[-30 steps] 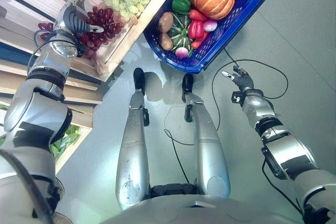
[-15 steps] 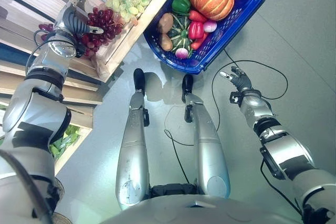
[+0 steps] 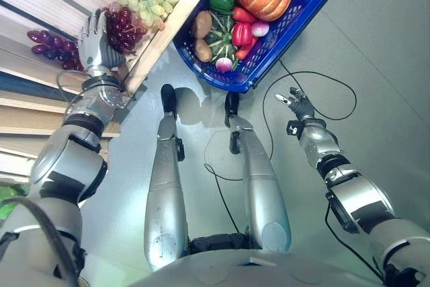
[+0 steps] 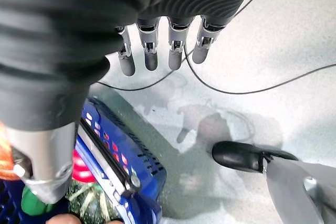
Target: Pick up fruits and vegetables into the basket
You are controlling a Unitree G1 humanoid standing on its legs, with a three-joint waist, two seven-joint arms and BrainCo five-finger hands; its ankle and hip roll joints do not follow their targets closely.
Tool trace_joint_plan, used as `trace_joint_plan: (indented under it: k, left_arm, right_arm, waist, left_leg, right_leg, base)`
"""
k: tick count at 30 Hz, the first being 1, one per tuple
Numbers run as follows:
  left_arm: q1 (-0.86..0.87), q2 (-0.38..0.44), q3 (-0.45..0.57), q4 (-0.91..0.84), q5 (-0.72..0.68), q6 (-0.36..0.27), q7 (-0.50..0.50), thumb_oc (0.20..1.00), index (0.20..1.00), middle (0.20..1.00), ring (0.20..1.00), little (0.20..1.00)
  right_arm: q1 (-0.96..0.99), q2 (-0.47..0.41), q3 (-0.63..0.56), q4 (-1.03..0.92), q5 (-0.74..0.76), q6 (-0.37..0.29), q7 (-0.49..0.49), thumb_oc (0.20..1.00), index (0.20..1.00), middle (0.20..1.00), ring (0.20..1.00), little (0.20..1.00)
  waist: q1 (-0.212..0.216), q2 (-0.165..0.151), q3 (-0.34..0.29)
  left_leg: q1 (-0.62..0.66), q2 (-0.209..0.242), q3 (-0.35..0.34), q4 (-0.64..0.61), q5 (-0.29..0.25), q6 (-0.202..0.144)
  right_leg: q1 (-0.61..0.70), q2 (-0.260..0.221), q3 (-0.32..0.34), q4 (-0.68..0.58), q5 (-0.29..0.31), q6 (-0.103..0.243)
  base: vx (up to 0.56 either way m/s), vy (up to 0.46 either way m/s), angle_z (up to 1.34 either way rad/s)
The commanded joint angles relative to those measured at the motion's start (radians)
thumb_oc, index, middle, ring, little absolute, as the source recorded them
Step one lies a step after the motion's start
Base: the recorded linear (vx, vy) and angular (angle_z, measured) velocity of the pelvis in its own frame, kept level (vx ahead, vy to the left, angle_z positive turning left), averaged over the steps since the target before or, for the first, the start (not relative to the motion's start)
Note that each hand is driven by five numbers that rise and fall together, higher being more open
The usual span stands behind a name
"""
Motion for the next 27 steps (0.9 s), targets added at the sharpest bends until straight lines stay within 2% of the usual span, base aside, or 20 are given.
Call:
trace_joint_plan:
  k: [1,7,16,21,27]
  left_arm:
    - [0.065,-0.054,0.075,-0.032,0.062,-0.004,0.028,1.0,1.0,1.0,1.0,1.0]
    - [0.094,-0.062,0.07,-0.058,0.101,0.002,0.05,1.0,1.0,1.0,1.0,1.0]
    - [0.081,-0.065,0.068,-0.023,0.08,0.044,0.044,1.0,1.0,1.0,1.0,1.0]
    - [0.024,-0.051,0.053,0.043,0.088,0.087,0.037,1.0,1.0,1.0,1.0,1.0]
    - [-0.076,-0.036,0.002,0.151,0.114,0.123,-0.026,1.0,1.0,1.0,1.0,1.0]
  right_arm:
    - [0.075,-0.055,-0.029,-0.039,0.033,-0.032,-0.016,1.0,1.0,1.0,1.0,1.0]
    - [0.077,-0.058,-0.039,-0.047,0.03,-0.028,-0.015,1.0,1.0,1.0,1.0,1.0]
    - [0.06,-0.064,-0.041,-0.028,0.027,-0.023,0.001,1.0,1.0,1.0,1.0,1.0]
    - [0.037,-0.074,-0.027,-0.011,0.024,-0.014,0.011,1.0,1.0,1.0,1.0,1.0]
    - [-0.001,-0.088,-0.002,0.019,0.031,-0.012,0.031,1.0,1.0,1.0,1.0,1.0]
  waist:
    - [0.022,0.05,0.005]
    - [0.026,0.05,0.005]
    - [0.023,0.05,0.005]
    - [0.012,0.047,0.005]
    - [-0.009,0.037,0.005]
  left_leg:
    - [-0.005,-0.018,-0.012,0.072,-0.089,0.049]
    - [-0.006,-0.017,-0.011,0.073,-0.09,0.051]
    - [-0.009,-0.014,-0.008,0.081,-0.089,0.051]
    - [-0.015,-0.008,-0.006,0.088,-0.085,0.049]
    - [-0.027,0.002,0.001,0.092,-0.08,0.046]
  right_leg:
    - [0.044,-0.001,0.003,-0.143,0.141,0.02]
    - [0.044,-0.001,-0.001,-0.141,0.142,0.021]
    - [0.042,-0.002,0.001,-0.133,0.139,0.02]
    - [0.033,0.003,0.01,-0.124,0.138,0.017]
    - [0.021,0.013,0.025,-0.122,0.141,0.014]
  base:
    - [0.0,0.0,0.0]
    - [0.0,0.0,0.0]
    - [0.0,0.0,0.0]
    - [0.01,0.033,-0.01]
    - [0.0,0.039,-0.02]
